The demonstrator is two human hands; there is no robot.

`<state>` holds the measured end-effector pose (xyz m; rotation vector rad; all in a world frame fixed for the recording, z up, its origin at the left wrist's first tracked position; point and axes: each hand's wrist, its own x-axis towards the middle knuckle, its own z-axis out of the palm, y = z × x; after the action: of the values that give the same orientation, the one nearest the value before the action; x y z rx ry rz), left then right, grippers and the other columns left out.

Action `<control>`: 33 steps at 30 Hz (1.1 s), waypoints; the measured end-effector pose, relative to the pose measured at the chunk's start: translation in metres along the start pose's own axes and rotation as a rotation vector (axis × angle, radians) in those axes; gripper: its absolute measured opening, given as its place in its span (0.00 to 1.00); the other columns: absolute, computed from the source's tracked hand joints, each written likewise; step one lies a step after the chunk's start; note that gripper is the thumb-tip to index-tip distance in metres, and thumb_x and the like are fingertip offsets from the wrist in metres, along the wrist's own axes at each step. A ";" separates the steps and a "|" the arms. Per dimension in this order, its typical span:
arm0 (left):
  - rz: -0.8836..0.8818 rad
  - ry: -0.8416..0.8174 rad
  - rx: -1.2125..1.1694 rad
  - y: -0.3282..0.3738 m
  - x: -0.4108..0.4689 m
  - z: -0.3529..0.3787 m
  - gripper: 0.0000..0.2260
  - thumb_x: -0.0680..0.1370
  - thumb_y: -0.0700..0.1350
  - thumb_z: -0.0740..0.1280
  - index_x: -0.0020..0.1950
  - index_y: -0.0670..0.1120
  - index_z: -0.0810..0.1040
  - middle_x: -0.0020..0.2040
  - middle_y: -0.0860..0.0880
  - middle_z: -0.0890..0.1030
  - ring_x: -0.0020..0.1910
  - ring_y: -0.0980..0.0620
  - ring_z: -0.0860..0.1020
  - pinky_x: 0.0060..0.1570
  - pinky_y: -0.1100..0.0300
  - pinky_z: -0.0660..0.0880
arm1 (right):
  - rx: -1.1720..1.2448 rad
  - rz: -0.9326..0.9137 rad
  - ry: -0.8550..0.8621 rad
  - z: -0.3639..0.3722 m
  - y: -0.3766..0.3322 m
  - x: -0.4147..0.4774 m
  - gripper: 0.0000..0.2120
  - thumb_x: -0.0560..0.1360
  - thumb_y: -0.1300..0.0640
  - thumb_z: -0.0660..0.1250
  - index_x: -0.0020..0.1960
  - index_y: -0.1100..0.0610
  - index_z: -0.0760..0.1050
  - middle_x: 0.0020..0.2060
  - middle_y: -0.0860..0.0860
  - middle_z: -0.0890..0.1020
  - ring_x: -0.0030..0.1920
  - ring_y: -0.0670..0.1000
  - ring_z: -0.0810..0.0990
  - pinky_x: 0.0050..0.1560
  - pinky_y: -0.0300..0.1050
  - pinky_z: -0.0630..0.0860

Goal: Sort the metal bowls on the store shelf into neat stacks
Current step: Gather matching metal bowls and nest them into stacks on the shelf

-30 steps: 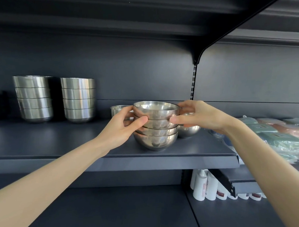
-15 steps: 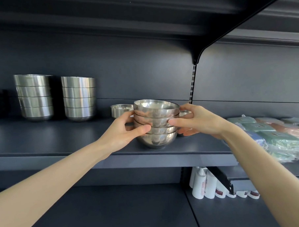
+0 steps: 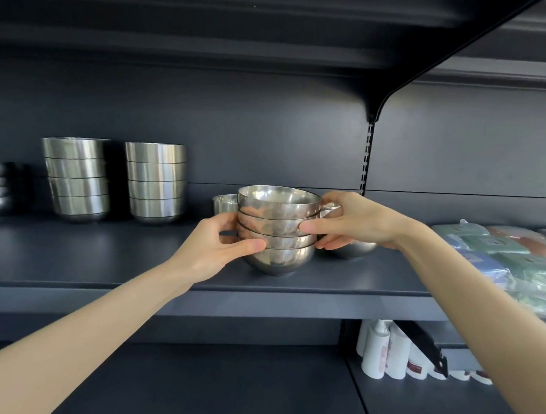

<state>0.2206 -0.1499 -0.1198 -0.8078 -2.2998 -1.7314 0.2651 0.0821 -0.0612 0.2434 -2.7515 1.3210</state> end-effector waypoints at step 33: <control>-0.068 0.018 0.077 -0.091 0.040 -0.192 0.13 0.71 0.40 0.74 0.54 0.48 0.79 0.41 0.57 0.84 0.42 0.63 0.81 0.44 0.74 0.74 | -0.028 0.003 -0.106 0.136 -0.090 0.157 0.26 0.67 0.49 0.76 0.61 0.57 0.73 0.52 0.58 0.83 0.52 0.54 0.84 0.58 0.50 0.79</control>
<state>0.1034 -0.3322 -0.1178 -0.7050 -2.3922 -1.6586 0.1263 -0.0959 -0.0551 0.3167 -2.8553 1.3059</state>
